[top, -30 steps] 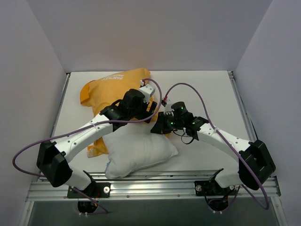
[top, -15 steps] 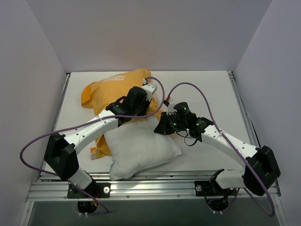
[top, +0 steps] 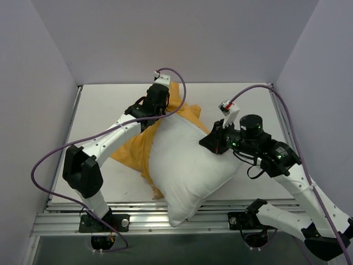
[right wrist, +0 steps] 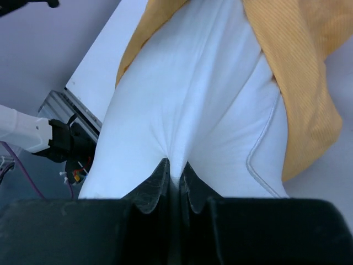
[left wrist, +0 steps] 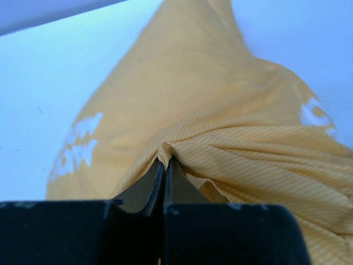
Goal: Remove the pillowcase from the pillow
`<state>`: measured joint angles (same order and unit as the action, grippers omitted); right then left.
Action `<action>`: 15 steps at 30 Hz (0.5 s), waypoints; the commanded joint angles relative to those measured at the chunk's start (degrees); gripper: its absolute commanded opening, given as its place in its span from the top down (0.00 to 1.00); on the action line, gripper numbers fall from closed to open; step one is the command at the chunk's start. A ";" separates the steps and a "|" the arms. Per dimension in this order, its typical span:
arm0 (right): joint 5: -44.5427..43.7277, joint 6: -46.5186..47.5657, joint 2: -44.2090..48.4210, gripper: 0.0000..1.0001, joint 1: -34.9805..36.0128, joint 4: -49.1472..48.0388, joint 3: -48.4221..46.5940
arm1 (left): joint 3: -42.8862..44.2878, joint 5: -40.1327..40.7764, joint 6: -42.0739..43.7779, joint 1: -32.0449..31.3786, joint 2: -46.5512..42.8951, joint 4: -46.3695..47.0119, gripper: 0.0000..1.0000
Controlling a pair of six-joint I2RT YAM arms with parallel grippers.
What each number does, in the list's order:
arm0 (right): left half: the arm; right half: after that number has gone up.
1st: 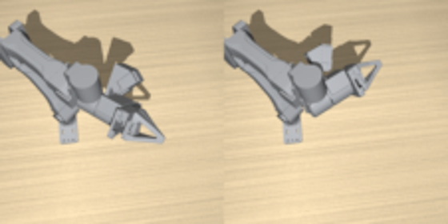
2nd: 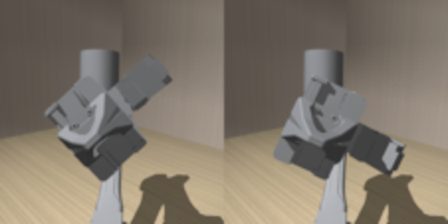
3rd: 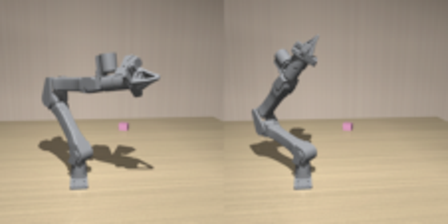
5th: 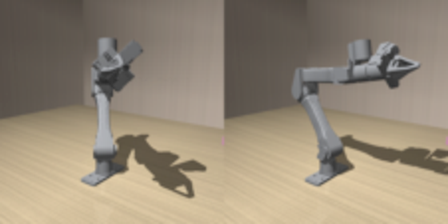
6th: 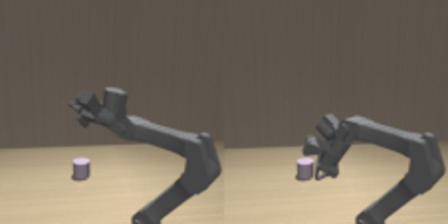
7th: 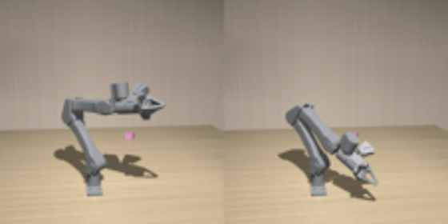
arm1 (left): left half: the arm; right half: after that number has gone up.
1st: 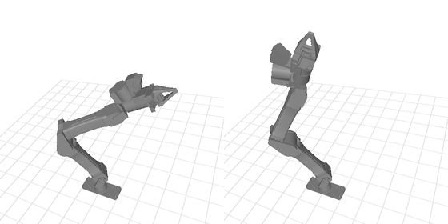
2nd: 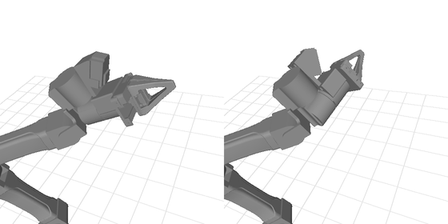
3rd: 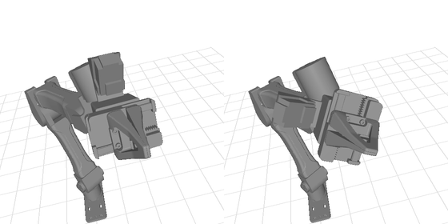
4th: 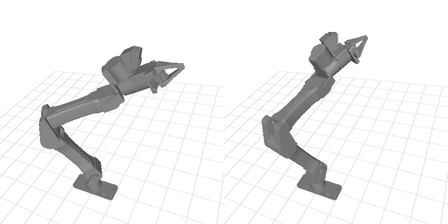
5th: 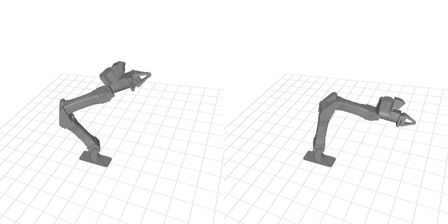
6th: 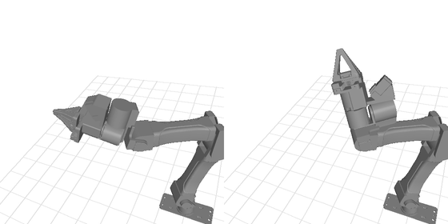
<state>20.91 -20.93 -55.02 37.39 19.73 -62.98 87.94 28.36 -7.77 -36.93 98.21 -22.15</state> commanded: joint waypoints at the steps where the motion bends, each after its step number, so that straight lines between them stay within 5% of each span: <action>1: 1.52 2.29 5.63 1.00 0.06 11.64 -9.94 | 4.43 16.36 2.14 7.21 3.72 1.59 0.98; 10: -17.01 4.32 2.22 1.00 -0.38 15.00 -9.01 | 5.31 12.36 -5.39 9.59 3.84 -4.03 0.94; 15: -20.47 6.42 -3.85 1.00 -5.03 11.39 -8.04 | -1.34 3.47 -11.03 9.51 -7.75 -4.04 0.75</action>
<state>6.22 -16.56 -57.91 35.31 32.03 -70.28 89.60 28.40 -15.64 -32.27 98.48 -24.67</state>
